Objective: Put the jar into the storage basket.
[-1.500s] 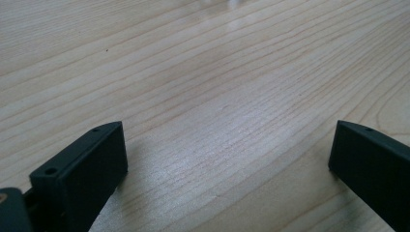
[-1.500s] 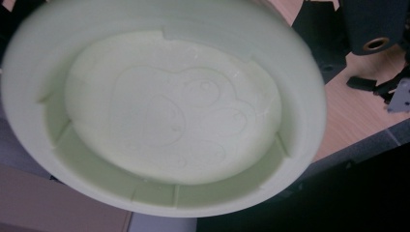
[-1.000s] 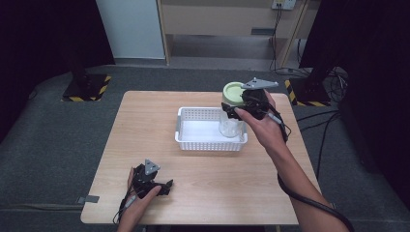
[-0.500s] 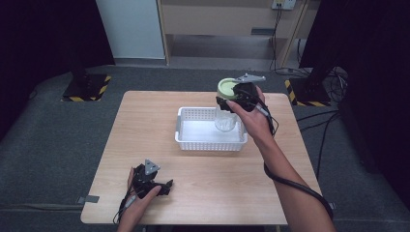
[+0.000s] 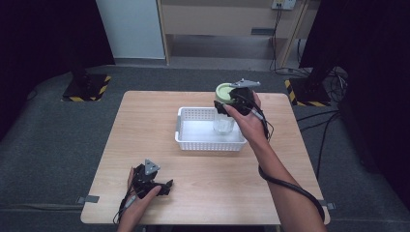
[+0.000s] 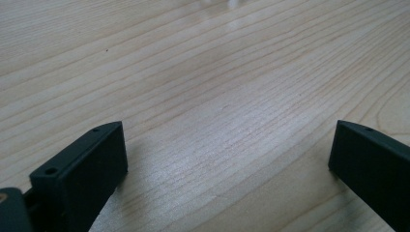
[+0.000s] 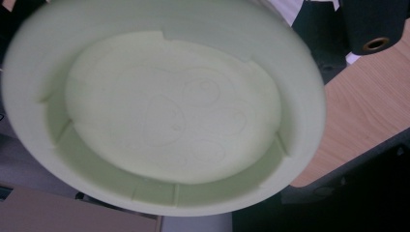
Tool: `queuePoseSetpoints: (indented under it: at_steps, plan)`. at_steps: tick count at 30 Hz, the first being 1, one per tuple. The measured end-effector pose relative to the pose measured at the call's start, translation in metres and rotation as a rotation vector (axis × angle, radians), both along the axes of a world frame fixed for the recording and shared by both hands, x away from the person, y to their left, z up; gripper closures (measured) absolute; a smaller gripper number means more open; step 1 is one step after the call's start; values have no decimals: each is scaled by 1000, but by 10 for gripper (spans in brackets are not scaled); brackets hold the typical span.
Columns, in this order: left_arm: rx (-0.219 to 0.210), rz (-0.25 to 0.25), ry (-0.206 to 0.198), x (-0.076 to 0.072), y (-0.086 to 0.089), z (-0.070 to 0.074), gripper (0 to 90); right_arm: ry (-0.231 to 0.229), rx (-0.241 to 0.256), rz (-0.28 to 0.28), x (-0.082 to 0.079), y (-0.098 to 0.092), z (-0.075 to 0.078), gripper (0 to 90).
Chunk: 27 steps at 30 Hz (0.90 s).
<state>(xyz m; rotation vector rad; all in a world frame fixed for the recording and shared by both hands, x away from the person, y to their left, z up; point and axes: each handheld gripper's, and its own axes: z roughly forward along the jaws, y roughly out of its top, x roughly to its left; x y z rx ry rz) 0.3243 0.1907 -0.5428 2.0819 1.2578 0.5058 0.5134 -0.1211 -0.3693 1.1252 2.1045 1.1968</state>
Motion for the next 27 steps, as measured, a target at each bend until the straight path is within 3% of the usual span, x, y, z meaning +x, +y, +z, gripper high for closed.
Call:
queuePoseSetpoints:
  at_steps: [13, 27]
  plan:
    - [0, 1, -1, 0, 0, 0, 0, 19, -9, 0, 2, 5, -17, 113]
    - [0, 1, -1, 0, 0, 0, 0, 29, -14, 0, 2, 8, -25, 113]
